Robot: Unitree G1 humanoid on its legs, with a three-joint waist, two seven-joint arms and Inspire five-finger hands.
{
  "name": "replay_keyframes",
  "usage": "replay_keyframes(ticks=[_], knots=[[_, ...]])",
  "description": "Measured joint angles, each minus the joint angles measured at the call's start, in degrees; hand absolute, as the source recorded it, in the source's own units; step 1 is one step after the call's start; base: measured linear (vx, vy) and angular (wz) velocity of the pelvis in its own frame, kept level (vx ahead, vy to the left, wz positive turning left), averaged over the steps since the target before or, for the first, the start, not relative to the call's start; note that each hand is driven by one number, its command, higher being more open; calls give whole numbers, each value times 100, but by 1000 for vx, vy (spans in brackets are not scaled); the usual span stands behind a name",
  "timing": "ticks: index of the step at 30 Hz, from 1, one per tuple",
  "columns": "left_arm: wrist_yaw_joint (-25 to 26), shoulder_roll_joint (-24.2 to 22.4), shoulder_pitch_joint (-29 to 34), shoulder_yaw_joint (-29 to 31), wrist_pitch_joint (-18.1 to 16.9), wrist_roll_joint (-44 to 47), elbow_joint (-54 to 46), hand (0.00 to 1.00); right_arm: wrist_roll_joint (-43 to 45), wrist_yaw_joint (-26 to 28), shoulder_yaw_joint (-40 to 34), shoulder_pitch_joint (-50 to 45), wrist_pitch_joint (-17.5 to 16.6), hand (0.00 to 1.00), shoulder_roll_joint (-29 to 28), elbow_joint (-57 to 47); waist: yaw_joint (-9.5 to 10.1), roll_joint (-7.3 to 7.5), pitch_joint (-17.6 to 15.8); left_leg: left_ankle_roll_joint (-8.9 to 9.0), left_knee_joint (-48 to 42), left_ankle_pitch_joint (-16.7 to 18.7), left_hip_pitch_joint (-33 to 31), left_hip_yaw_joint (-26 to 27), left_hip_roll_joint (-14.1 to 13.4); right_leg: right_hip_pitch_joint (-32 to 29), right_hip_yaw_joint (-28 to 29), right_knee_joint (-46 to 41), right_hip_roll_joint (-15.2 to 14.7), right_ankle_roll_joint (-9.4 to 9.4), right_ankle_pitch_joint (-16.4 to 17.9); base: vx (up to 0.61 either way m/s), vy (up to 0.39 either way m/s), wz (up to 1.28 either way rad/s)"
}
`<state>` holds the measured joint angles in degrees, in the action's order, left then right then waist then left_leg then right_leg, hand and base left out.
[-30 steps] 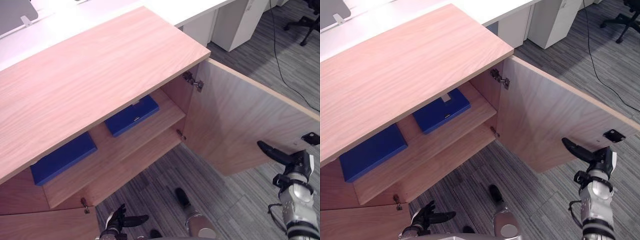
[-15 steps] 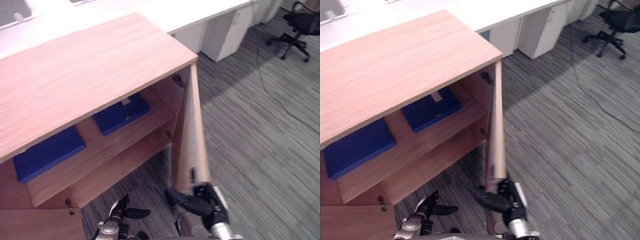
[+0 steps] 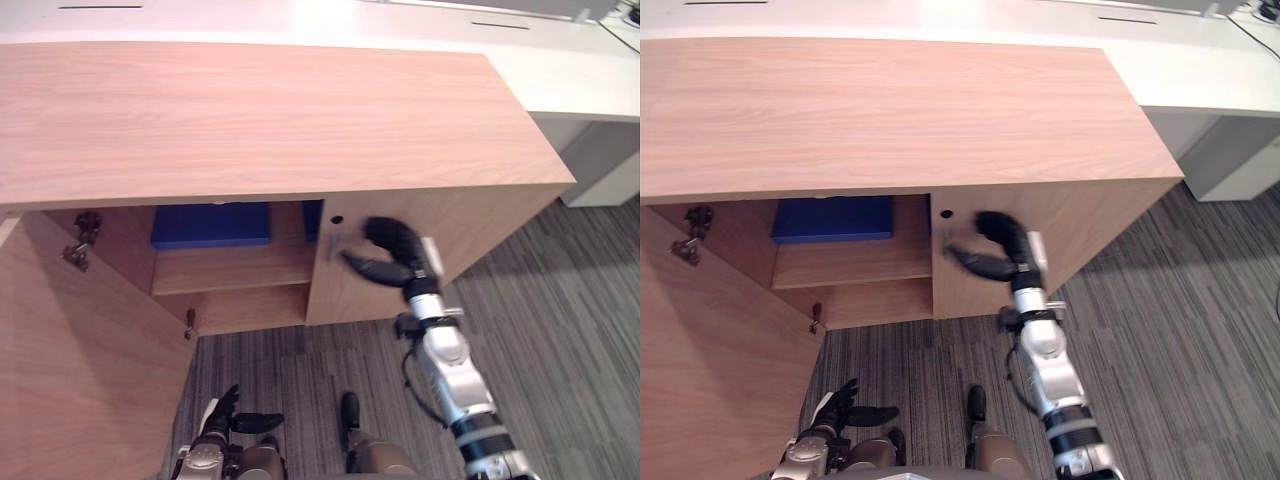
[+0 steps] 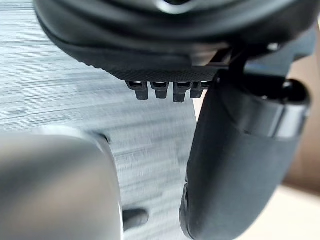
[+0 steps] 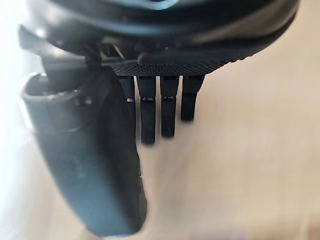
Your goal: Walk over to the cabinet, pick up the folder, carry it to the office cabinet, place the folder inside the office cabinet, then close the office cabinet door
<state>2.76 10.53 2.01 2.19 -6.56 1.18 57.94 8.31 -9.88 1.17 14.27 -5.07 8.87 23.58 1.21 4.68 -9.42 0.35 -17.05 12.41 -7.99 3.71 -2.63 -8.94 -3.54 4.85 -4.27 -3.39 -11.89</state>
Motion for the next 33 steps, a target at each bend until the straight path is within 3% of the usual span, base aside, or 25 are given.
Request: replay_keyframes(ticks=[7, 11, 14, 18, 24, 27, 33], knots=[[50, -159, 450, 555, -32, 237, -375, 100, -140, -267, -74, -149, 215, 100, 87, 539, 130, -131, -83, 85, 320, -327, -235, -804, 146, 15, -779, 0, -128, -33, 232, -12, -39, 60], [107, -317, 742, 1060, -68, 622, -893, 100, -287, -185, 22, -677, 146, 100, 120, 540, 354, -245, -152, 109, 534, -518, -243, -1402, 262, 220, -1398, 0, -199, 5, 353, 41, -23, 85], [141, -283, 923, 1762, -115, 1058, -1620, 100, -481, 71, 600, -1023, 33, 100, 96, 697, 622, -290, -174, 159, 812, -726, -216, -1852, 288, 362, -1889, -1, -216, 33, 472, 69, -57, 89], [235, 185, 872, 2280, -347, 1359, -2562, 100, -631, 629, 1492, -830, 12, 100, -17, 1379, 1065, -447, -214, 242, 1101, -976, -176, -2470, 331, 572, -2452, -2, -216, 70, 615, 44, -52, 79], [613, 1138, 807, 2710, -541, 1571, -3699, 100, -626, 759, 1961, -460, -107, 100, -308, 1606, 1370, -501, -212, 302, 1450, -1263, -154, -3064, 373, 610, -2827, -242, -298, 20, 871, 24, -14, 54], [612, 1701, 747, 2648, -657, 1575, -3881, 100, -620, 759, 1955, -422, -164, 100, -234, 1606, 1369, -497, -210, 336, 1529, -1308, -138, -3157, 359, 568, -2810, -428, -336, -4, 998, 22, 8, 20], [435, 2235, 628, 2152, -854, 1524, -4579, 100, -615, 894, 1909, -833, -201, 100, 47, 1603, 1291, -397, -135, 374, 1668, -1351, -146, -3028, 252, 393, -2530, -562, -295, 24, 1067, 22, -7, -12]])
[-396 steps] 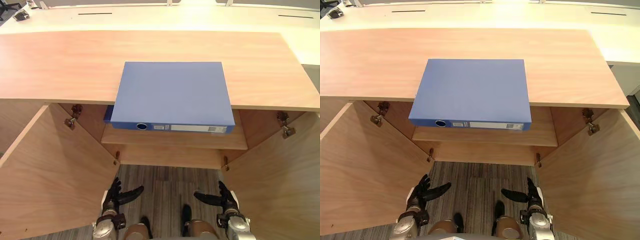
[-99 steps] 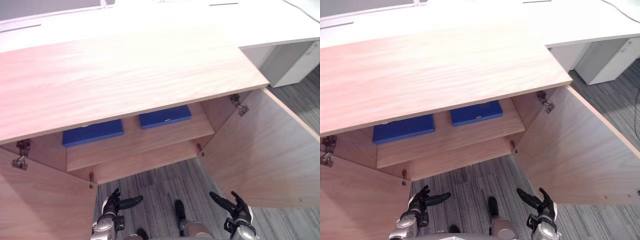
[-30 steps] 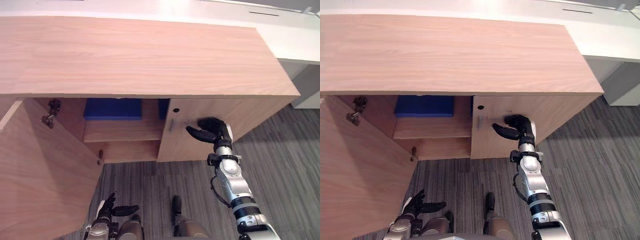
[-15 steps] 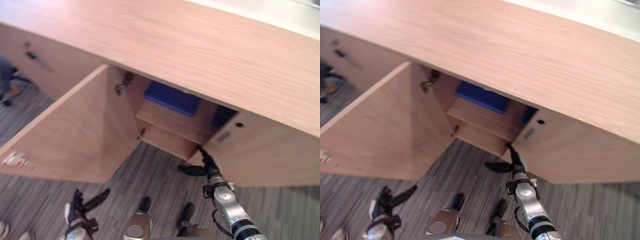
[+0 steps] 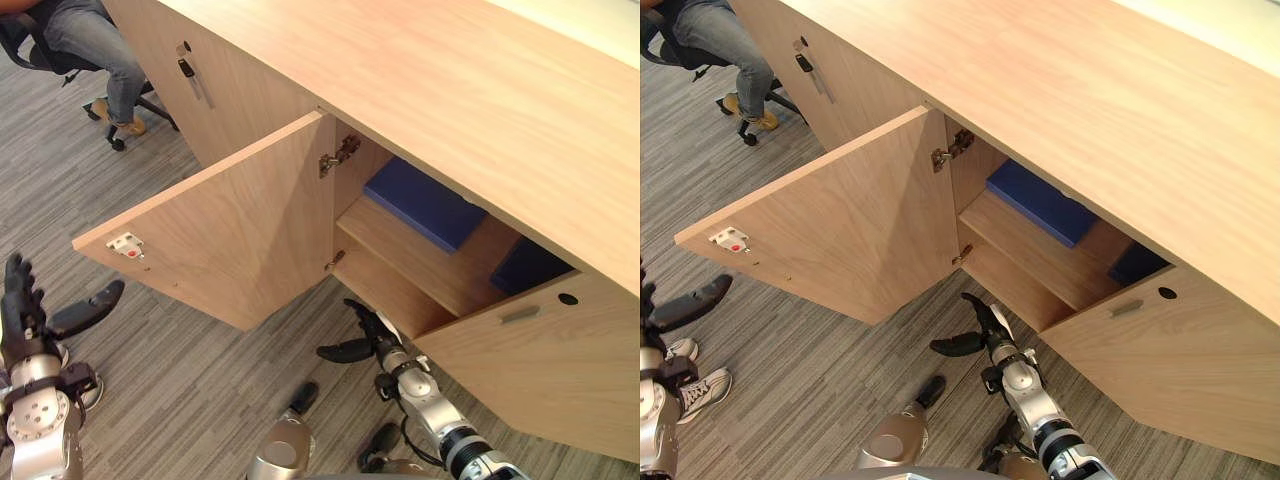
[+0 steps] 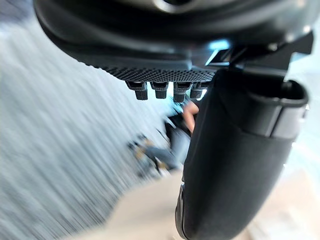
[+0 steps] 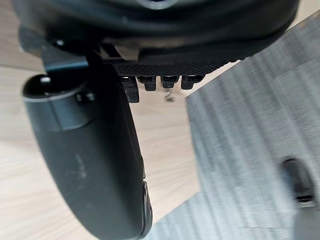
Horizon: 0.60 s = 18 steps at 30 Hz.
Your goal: Walk over to the cabinet, pick up the folder, carry it to the office cabinet, place the folder inside the office cabinet, then close the office cabinet door
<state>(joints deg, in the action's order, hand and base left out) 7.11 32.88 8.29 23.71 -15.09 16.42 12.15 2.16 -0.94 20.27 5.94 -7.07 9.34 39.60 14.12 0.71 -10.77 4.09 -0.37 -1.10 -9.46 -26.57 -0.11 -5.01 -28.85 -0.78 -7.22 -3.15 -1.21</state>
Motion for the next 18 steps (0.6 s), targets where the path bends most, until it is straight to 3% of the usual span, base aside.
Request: replay_keyframes(ticks=[2, 8, 11, 14, 18], knots=[[16, 35, -77, -115, -5, -13, -8, 100, 0, 96, -165, -345, -1, 100, 49, -8, -117, 60, 67, 6, 2, 4, 19, 85, -35, -18, 111, 0, 28, 13, 8, 53, -20, -17], [23, -36, 83, -121, -1, -17, -64, 100, -7, 112, -702, -945, 29, 100, 45, 37, -105, 251, 226, 13, 20, 9, 163, 420, -117, -20, 476, 2, 63, 32, -19, 6, 8, -19], [28, -639, 500, -102, -33, 57, -495, 100, -22, 96, -996, -1096, 28, 100, -48, 41, -106, 296, 310, 13, 30, 10, 213, 652, -126, -20, 687, 94, 68, 37, -131, -83, 35, -33], [26, -1593, 1266, -319, -94, 60, -1120, 100, -77, 74, -1246, -1189, 31, 100, -208, 116, -190, 295, 363, 10, 37, 10, 216, 830, -85, -22, 861, 228, 67, -16, -219, -89, 34, -23], [-66, -2291, 2276, -1715, 126, 65, -949, 100, -132, 0, -1557, -1367, 57, 100, -474, 366, -368, 295, 363, -32, 22, 12, 234, 1233, -86, -74, 1256, 266, 59, -102, -279, -78, 43, -13]])
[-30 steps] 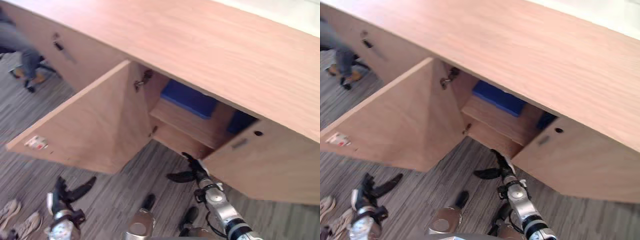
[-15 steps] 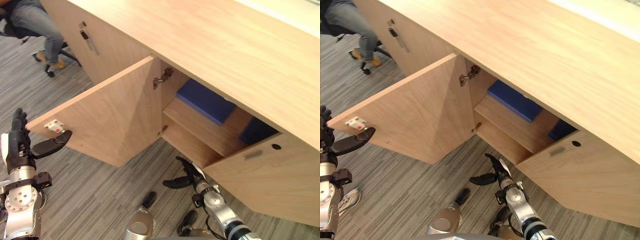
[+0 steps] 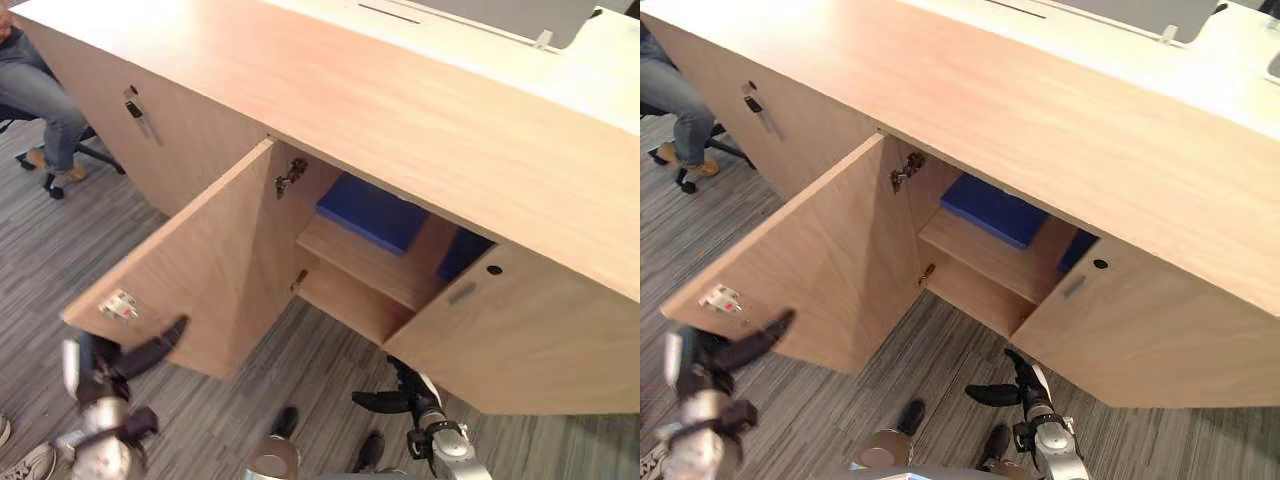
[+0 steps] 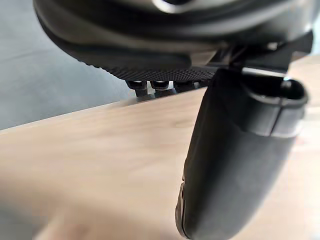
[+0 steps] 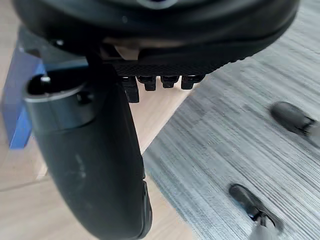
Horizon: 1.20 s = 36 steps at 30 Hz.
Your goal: Walk over to the cabinet, pick up the folder, carry it to the office cabinet, place the folder inside the office cabinet, then close the office cabinet door
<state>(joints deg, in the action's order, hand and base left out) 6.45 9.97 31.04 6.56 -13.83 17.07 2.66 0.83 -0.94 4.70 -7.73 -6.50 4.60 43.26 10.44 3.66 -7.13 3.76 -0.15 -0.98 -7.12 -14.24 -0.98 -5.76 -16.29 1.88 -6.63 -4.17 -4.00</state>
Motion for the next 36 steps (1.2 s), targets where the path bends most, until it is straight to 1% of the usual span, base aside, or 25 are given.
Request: replay_keyframes(ticks=[1, 2, 3, 4, 6, 7, 9, 10, 11, 12, 13, 14, 15, 16, 18, 19, 21, 22, 26, 28, 29, 32, 34, 35, 36], knots=[[-48, -35, 60, -240, 23, -1, 105, 100, 1, -30, -40, -8, 6, 100, -32, 52, -44, -5, 0, -6, -1, -25, -16, 125, -25, -33, 49, -3, -3, -14, -9, -103, 51, -19], [-216, -55, 78, -853, 75, -4, 345, 100, 3, -88, -120, -19, 30, 100, -77, 165, -72, -13, -2, -5, 7, -63, -55, 333, -31, -168, 210, -44, -22, -48, -30, -78, 36, -32], [-285, -65, 68, -1066, 95, -12, 419, 100, 6, -101, -125, -19, 41, 100, -84, 202, -94, -11, -3, -6, 6, -66, -61, 408, -27, -239, 312, -68, -25, -69, -43, -90, 52, -55], [-474, -49, -44, -1554, 173, -69, 539, 100, 15, -136, -137, 31, 72, 100, -113, 227, -230, -9, -4, -19, 4, -74, -71, 576, -20, -329, 515, -90, -26, -91, -57, -66, 49, -62], [-535, 8, -579, -2228, 301, -266, 763, 100, 23, -174, -145, 99, 66, 100, -172, 129, -504, 9, -17, -46, -4, -76, -99, 957, -29, -549, 971, -96, -1, -145, -92, -91, 67, -88], [-551, 18, -809, -2369, 308, -340, 855, 100, 24, -179, -143, 102, 64, 100, -179, 76, -568, 15, -20, -59, -13, -70, -119, 1080, -36, -613, 1103, -92, 7, -161, -101, -94, 69, -106], [-562, 14, -1862, -2695, 348, -635, 1180, 100, 33, -217, -59, 188, 59, 100, -184, 58, -892, 90, -60, -120, -74, -32, -203, 1582, -38, -874, 1537, -13, 24, -272, -171, -76, 59, -108], [-559, 14, -2161, -2714, 352, -731, 1230, 100, 37, -232, -29, 203, 69, 100, -184, 58, -977, 115, -68, -135, -86, -22, -227, 1692, -40, -926, 1647, 47, 37, -298, -171, -66, 39, -105], [-538, 1, -2704, -2708, 351, -842, 1367, 100, 73, -271, 8, 251, 78, 100, -178, 58, -1109, 105, -78, -167, -57, -1, -246, 1898, -112, -974, 1795, 141, 80, -450, -110, -68, 23, -91], [-505, 16, -3065, -2655, 351, -941, 1426, 100, 103, -280, 14, 243, 91, 100, -190, 63, -1203, 95, -86, -179, -40, 9, -236, 2033, -181, -1015, 1812, 156, 158, -246, -195, -43, 15, -88], [-372, 46, -3468, -2491, 423, -1008, 1556, 100, 135, -282, 8, 142, 94, 100, -210, 47, -1347, 167, -68, -150, -74, 47, -205, 2148, -165, -948, 1904, 152, 132, -186, -246, 32, 4, -59], [-312, 70, -3637, -2339, 455, -1036, 1665, 100, 136, -283, -2, 95, 95, 100, -204, 30, -1371, 215, -90, -143, -106, 80, -171, 2212, -131, -941, 1970, 192, 113, -206, -393, 100, -18, -52], [-195, 82, -3845, -2036, 470, -1103, 1830, 100, 140, -283, -47, 25, 123, 100, -157, 19, -1466, 204, -104, -103, -178, 135, -126, 2317, -136, -948, 2034, 195, 110, -216, -600, 127, -46, -51], [-83, 193, -3884, -1770, 489, -1160, 1847, 100, 154, -276, -116, 1, 166, 100, -110, 20, -1525, 164, -117, -59, -268, 230, -104, 2418, -194, -940, 2088, 199, 167, -200, -703, 90, -49, -50], [6, 397, -3987, -1497, 489, -1249, 1906, 100, 163, -260, -229, -4, 179, 100, -93, 19, -1533, 139, -133, -66, -384, 295, -111, 2484, -263, -931, 2122, 224, 235, -141, -753, 94, -59, -31], [126, 736, -4246, -1118, 530, -1286, 2209, 100, 180, -224, -335, -11, 185, 100, -44, 19, -1547, 119, -147, -17, -457, 362, -100, 2505, -323, -880, 2125, 268, 315, -63, -817, 103, -66, -17], [209, 1041, -4267, -818, 611, -1401, 2306, 100, 181, -149, -390, 34, 184, 100, 51, 0, -1567, 87, -167, 2, -456, 397, -25, 2503, -392, -788, 2106, 291, 363, -63, -817, 62, -32, -3], [209, 1122, -4212, -798, 610, -1506, 2297, 100, 183, -123, -452, 35, 184, 100, 135, -50, -1517, 30, -203, -1, -458, 415, 16, 2479, -391, -736, 2076, 292, 364, -63, -817, 42, -7, 5], [211, 1039, -3971, -775, 610, -1530, 2241, 100, 183, -34, -543, 46, 182, 100, 192, -104, -1428, -18, -229, -19, -496, 442, 23, 2460, -368, -702, 2060, 293, 319, -46, -801, -4, 16, 4], [206, 858, -3682, -664, 607, -1518, 2093, 100, 180, -6, -555, 37, 185, 100, 179, -87, -1434, -40, -232, -29, -531, 478, 78, 2436, -357, -614, 2042, 294, 303, -11, -758, -16, 20, 6], [198, 708, -3418, -645, 593, -1489, 1948, 100, 180, -7, -598, 25, 191, 100, 180, -82, -1434, -70, -229, -33, -539, 506, 133, 2428, -356, -553, 2032, 294, 299, -2, -725, -11, 15, 5], [0, 328, -2706, -658, 552, -1353, 1817, 100, 176, -54, -880, 25, 222, 100, 193, -82, -1432, -214, -148, -35, -551, 554, 182, 2362, -348, -464, 1966, 295, 285, -26, -612, 5, 6, 9], [-280, 184, -2253, -674, 549, -1262, 1971, 100, 121, -158, -1070, 34, 254, 100, 206, -82, -1416, -302, -95, -25, -513, 560, 246, 2311, -350, -395, 1919, 295, 289, -32, -569, 29, -3, 12], [-356, 164, -2172, -677, 552, -1259, 2100, 100, 119, -184, -1126, 37, 255, 100, 209, -82, -1405, -322, -84, -25, -502, 560, 268, 2298, -352, -370, 1912, 295, 292, -28, -559, 28, -6, 8], [-465, 145, -2059, -676, 552, -1259, 2445, 100, 114, -221, -1216, 38, 256, 100, 219, -82, -1365, -342, -71, -26, -481, 561, 335, 2289, -356, -311, 1895, 295, 300, -15, -553, 38, -9, 5]])
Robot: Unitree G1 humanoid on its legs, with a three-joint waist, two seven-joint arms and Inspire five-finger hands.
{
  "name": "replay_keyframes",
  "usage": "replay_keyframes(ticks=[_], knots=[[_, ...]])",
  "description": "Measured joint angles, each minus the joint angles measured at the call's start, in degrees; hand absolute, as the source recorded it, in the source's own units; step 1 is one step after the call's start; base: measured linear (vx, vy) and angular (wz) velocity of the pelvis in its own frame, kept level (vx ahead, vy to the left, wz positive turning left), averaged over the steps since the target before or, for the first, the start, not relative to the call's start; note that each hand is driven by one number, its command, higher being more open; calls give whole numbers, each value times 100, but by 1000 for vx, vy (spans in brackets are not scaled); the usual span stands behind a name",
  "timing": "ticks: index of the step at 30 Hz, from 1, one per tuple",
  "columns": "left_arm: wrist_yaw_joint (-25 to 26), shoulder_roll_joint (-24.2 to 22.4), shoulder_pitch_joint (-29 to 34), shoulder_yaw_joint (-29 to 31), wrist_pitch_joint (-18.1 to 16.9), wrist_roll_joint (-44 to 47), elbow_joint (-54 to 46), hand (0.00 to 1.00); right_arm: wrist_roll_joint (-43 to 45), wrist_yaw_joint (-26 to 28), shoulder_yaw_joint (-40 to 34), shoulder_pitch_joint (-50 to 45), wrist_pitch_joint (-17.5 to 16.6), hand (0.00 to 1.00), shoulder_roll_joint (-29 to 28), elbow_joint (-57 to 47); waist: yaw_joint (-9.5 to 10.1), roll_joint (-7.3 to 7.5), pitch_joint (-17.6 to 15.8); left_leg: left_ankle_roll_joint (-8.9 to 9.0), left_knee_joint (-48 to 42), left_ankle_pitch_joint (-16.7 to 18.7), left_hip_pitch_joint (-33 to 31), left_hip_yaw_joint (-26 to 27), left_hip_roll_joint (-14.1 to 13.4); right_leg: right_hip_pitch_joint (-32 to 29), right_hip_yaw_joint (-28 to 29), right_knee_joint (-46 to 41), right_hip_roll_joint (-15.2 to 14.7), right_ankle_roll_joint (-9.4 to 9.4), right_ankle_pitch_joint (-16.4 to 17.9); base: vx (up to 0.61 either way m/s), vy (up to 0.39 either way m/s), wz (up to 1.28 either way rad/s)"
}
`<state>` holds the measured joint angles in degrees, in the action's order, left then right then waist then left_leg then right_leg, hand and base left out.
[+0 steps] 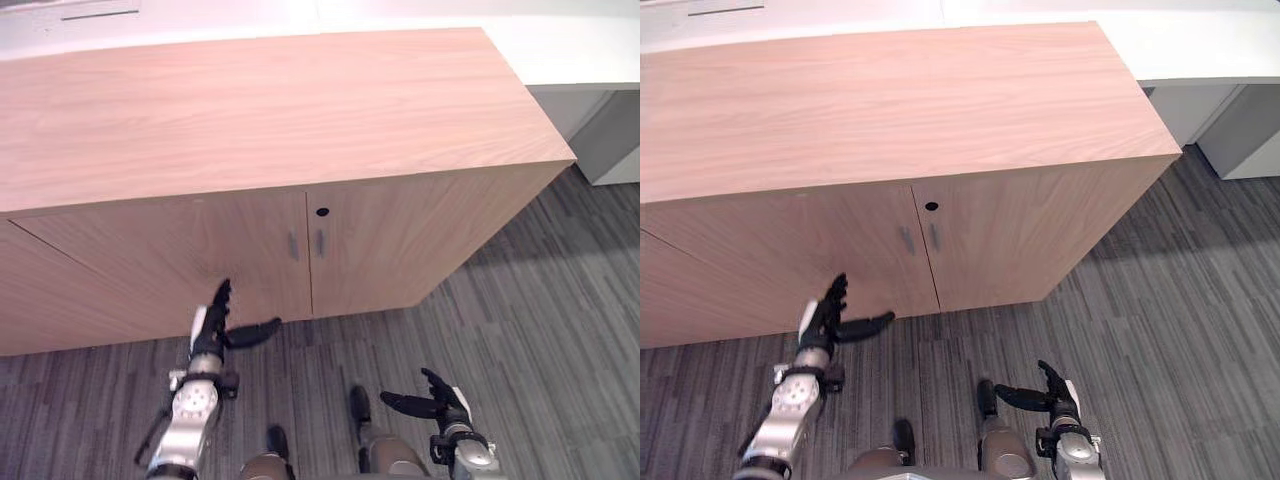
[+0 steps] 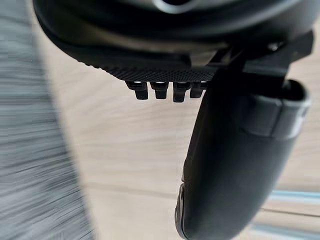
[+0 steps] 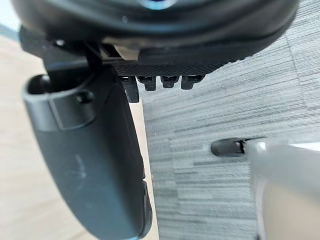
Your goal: Walk over to the cabinet, pick up the folder, carry it to the office cabinet, place the folder inside the office cabinet, then close the office cabinet door
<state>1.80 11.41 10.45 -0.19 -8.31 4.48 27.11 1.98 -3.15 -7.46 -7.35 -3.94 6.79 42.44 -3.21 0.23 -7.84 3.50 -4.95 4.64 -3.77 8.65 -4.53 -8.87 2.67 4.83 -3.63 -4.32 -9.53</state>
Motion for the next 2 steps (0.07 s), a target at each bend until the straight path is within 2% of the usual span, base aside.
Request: replay_keyframes(ticks=[2], knots=[[-75, -22, 72, 28, 41, -19, 598, 100, -5, -75, -123, 29, -2, 100, 6, -6, 73, -6, 14, -1, 22, 8, 67, -16, -14, 71, -25, 0, 9, 20, 8, 14, -4, 2]])
